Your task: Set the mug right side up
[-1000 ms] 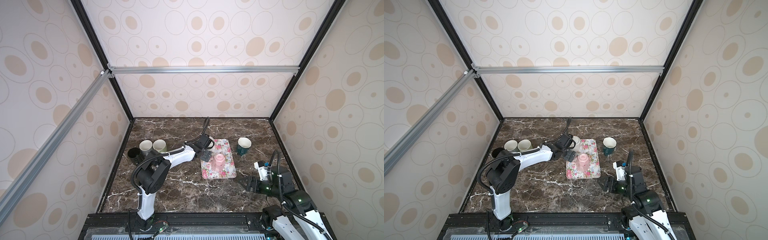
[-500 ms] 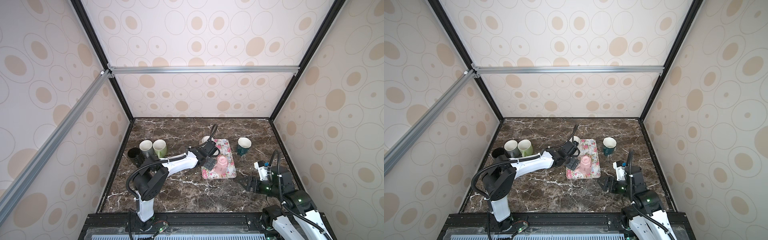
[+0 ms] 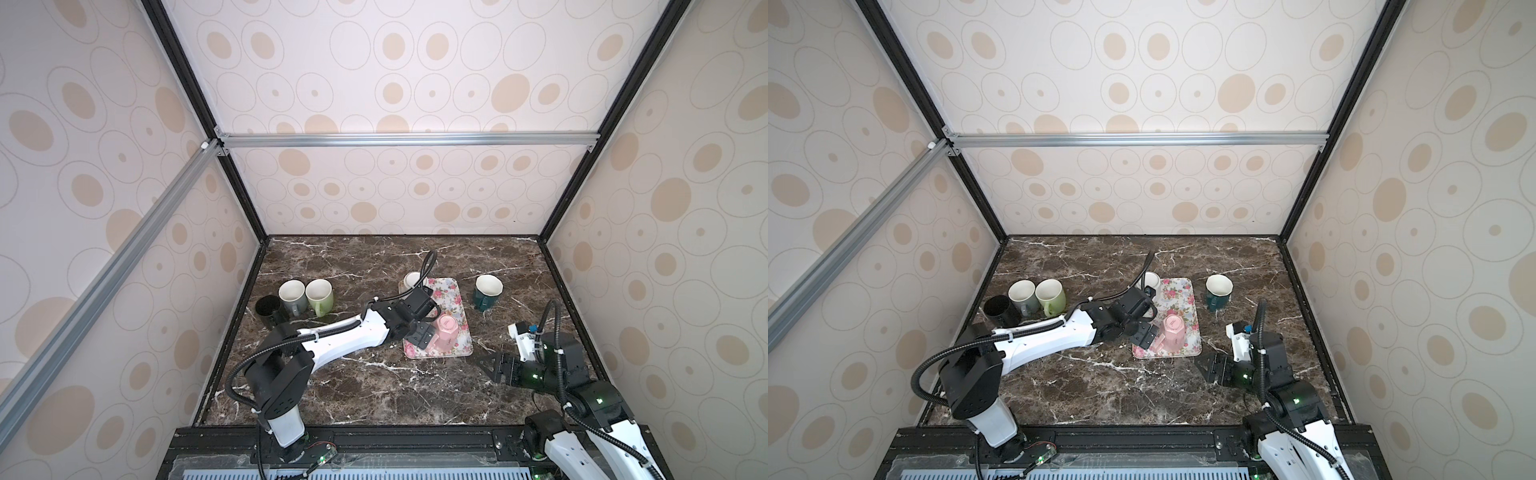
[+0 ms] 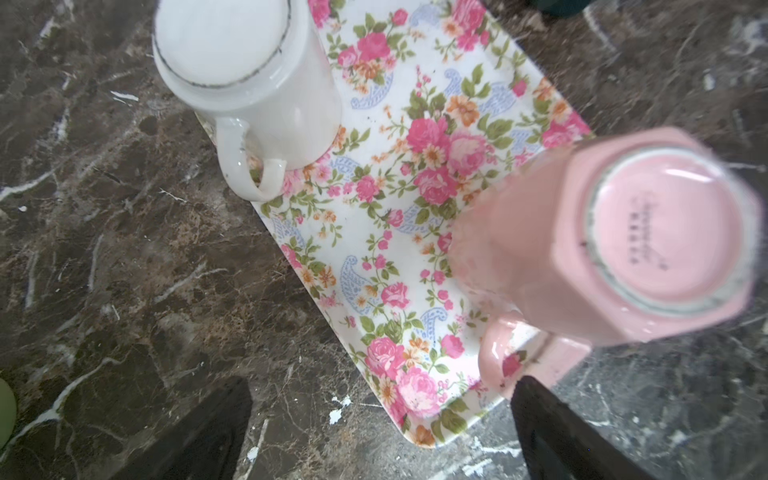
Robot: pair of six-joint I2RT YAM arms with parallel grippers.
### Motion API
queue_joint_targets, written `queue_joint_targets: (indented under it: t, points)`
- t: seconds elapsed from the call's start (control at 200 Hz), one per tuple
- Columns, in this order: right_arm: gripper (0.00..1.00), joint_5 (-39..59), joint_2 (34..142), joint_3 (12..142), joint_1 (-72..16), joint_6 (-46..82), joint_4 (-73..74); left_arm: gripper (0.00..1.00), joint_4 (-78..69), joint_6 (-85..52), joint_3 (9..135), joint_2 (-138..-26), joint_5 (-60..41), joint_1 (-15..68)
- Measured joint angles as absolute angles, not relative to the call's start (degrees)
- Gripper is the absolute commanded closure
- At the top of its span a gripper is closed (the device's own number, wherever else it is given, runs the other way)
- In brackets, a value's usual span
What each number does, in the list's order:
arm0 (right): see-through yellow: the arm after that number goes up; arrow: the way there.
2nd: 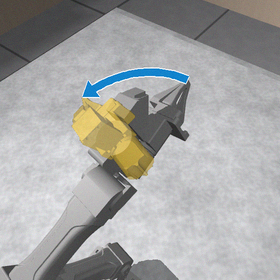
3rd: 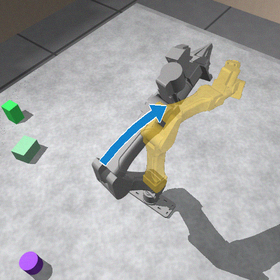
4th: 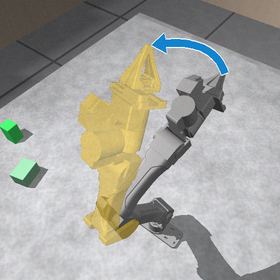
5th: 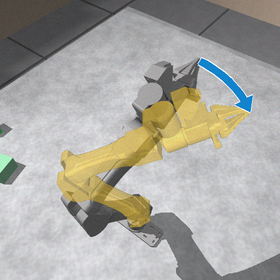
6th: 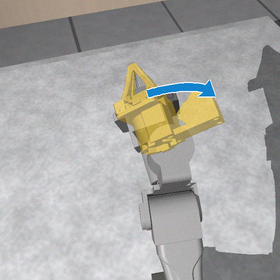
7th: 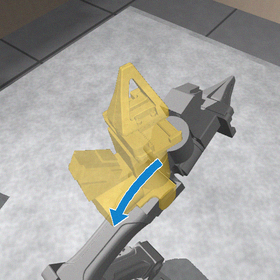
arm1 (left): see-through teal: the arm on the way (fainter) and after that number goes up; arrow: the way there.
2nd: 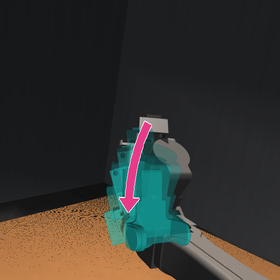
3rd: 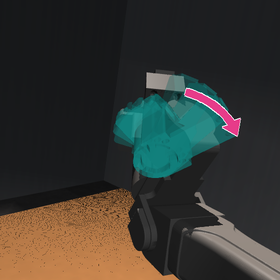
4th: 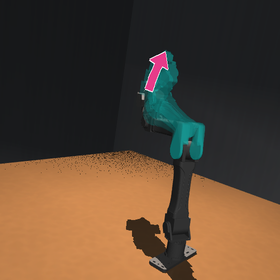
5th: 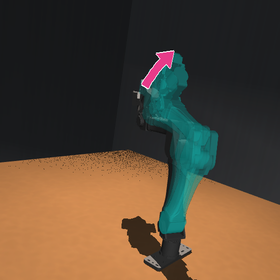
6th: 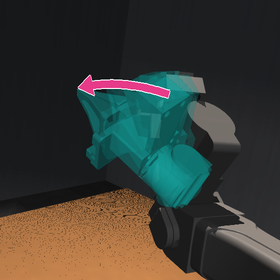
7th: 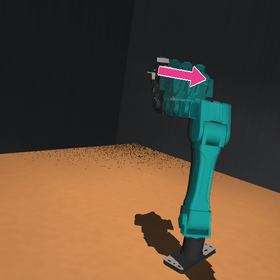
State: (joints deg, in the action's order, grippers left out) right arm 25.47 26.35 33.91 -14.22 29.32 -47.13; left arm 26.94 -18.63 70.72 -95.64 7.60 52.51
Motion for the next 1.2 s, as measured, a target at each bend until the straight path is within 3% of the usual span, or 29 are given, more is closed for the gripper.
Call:
queue_joint_targets:
  t: [0.435,1.2]
  points:
    - [0.16,25.5,23.9,33.7,-14.2,29.5,-46.9,0.06,24.5,-18.9,68.9,-92.7,-5.0,52.6]
    - [0.16,25.5,23.5,33.3,-14.2,29.8,-46.9,0.25,21.5,-21.4,68.5,-95.6,-8.6,54.7]
